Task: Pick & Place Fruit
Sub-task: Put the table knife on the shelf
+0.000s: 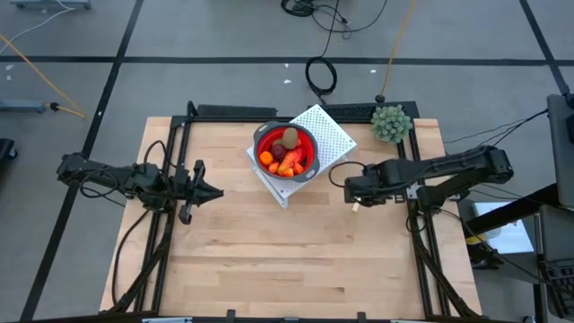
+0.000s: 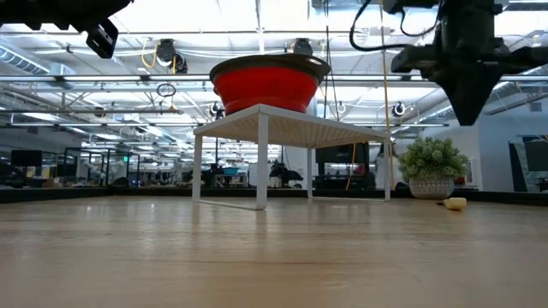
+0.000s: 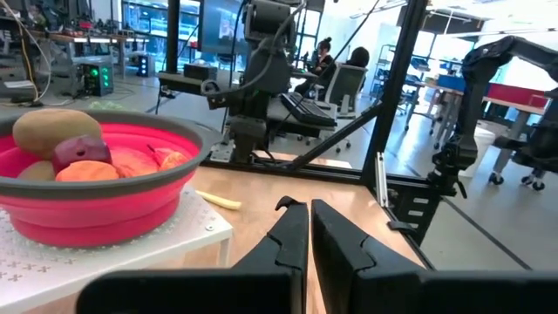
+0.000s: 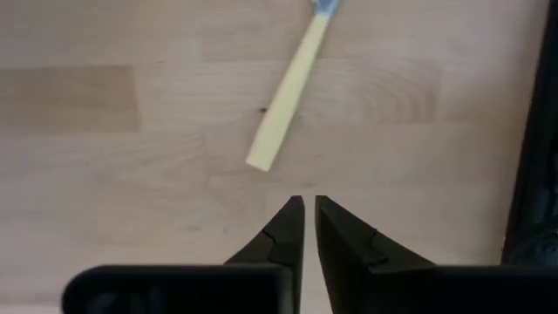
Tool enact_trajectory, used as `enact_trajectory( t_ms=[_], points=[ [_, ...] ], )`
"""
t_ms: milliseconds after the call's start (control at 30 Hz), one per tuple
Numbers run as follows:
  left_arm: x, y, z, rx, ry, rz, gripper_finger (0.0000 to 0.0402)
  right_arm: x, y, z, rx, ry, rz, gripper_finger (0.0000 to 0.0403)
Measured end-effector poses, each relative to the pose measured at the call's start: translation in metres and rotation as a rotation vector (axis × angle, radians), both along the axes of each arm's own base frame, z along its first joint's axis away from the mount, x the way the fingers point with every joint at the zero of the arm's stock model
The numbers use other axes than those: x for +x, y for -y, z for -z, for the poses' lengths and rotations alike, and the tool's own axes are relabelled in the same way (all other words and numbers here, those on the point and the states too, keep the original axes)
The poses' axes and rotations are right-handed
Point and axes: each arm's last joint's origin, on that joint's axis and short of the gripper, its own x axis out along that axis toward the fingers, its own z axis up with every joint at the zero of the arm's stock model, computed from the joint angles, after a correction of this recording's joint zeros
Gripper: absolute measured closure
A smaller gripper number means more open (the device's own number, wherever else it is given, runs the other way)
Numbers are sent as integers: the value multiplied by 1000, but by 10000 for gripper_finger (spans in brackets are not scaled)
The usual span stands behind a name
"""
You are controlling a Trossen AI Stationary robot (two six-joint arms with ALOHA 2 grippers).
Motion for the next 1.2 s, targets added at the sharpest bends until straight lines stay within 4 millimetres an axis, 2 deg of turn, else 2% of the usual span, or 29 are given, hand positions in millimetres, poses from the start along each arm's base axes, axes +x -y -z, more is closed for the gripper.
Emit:
enact_trajectory(
  t_ms=[300, 633, 800, 967, 1200],
  points=[
    [0, 0, 0, 27, 3, 1, 400, -6, 0, 18, -5, -37, 84, 326],
    [0, 0, 0, 30, 2, 1, 383, -3, 6, 25, -71, 9, 154, 242],
    [0, 1, 0, 31, 3, 34, 382, -1, 10, 37, -67, 44, 176, 209],
    [0, 1, 0, 31, 2, 43, 382, -1, 10, 58, -59, 104, 193, 194],
    [0, 1, 0, 30, 3, 42, 382, -9, 11, 80, -55, 106, 249, 199]
  ],
)
